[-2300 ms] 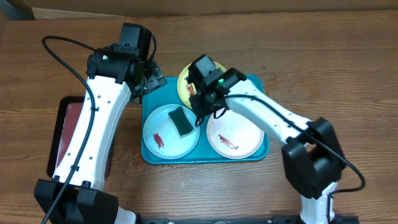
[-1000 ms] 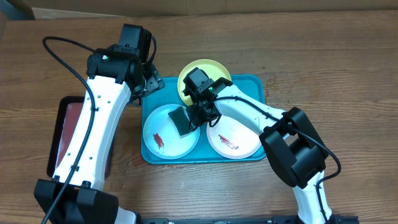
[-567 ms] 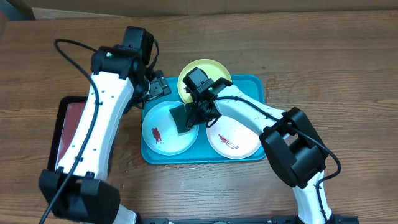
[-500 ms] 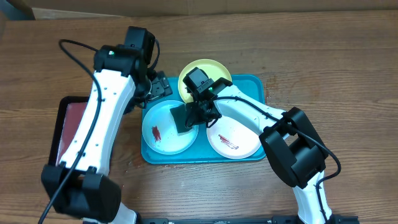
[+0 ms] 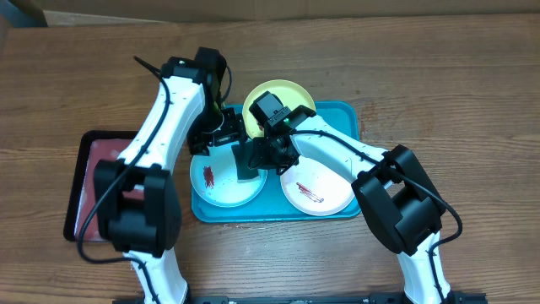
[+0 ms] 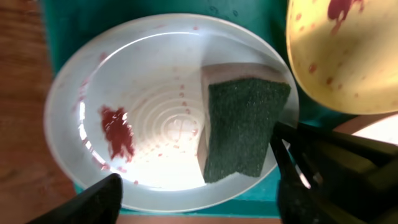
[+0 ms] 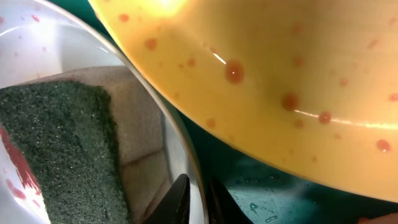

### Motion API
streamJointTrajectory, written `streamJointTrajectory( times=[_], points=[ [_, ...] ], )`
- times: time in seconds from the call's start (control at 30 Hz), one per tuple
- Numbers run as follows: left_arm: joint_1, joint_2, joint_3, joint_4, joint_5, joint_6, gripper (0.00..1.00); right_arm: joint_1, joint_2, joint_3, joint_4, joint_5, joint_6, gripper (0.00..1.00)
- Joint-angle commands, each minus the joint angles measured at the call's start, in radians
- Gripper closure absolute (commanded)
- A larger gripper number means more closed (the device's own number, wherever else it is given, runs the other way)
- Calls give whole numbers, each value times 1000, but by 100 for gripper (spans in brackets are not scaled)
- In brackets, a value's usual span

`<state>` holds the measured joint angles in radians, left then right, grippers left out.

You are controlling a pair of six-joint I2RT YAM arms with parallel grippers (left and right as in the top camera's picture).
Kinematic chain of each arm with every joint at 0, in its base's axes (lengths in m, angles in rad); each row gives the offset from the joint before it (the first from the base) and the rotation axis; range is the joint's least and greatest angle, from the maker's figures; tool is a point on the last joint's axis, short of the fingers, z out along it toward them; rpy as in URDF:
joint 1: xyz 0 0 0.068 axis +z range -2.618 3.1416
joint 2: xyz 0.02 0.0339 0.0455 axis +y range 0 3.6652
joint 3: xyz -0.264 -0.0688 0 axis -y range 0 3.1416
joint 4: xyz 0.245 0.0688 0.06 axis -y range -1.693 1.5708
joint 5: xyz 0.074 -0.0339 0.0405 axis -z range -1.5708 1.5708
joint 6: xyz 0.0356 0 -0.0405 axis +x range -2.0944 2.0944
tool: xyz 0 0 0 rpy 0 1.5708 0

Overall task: Clean dirty plates on tray and stack at the side
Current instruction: 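Regrasp the sponge with the left gripper on the light-blue plate, then scrub the light-blue plate with the sponge while the right gripper holds it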

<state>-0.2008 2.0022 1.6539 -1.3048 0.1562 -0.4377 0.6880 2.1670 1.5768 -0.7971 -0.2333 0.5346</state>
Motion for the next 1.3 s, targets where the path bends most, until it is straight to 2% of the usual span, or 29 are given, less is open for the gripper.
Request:
streamJointTrajectory(
  times=[0.0, 0.2, 0.3, 0.53, 0.77, 0.97, 1.1, 1.27],
  points=[
    [-3, 68, -9, 4, 65, 68, 28, 2, 3, -6, 8, -19, 16, 87],
    [-3, 151, -9, 18, 163, 140, 29, 2, 3, -6, 8, -19, 16, 87],
    [-3, 174, -9, 27, 200, 180, 25, 2, 3, -6, 10, -19, 16, 87],
    [-3, 197, -9, 42, 200, 180, 26, 2, 3, -6, 11, -19, 16, 87],
    [-14, 197, -9, 30, 205, 188, 35, 2, 3, -6, 10, -20, 16, 87],
    [24, 197, -9, 31, 339, 237, 35, 2, 3, -6, 12, -20, 16, 87],
    [41, 197, -9, 30, 334, 237, 39, 2, 3, -6, 11, -20, 16, 87],
    [29, 197, -10, 31, 284, 231, 39, 2, 3, -6, 11, -20, 16, 87]
  ],
)
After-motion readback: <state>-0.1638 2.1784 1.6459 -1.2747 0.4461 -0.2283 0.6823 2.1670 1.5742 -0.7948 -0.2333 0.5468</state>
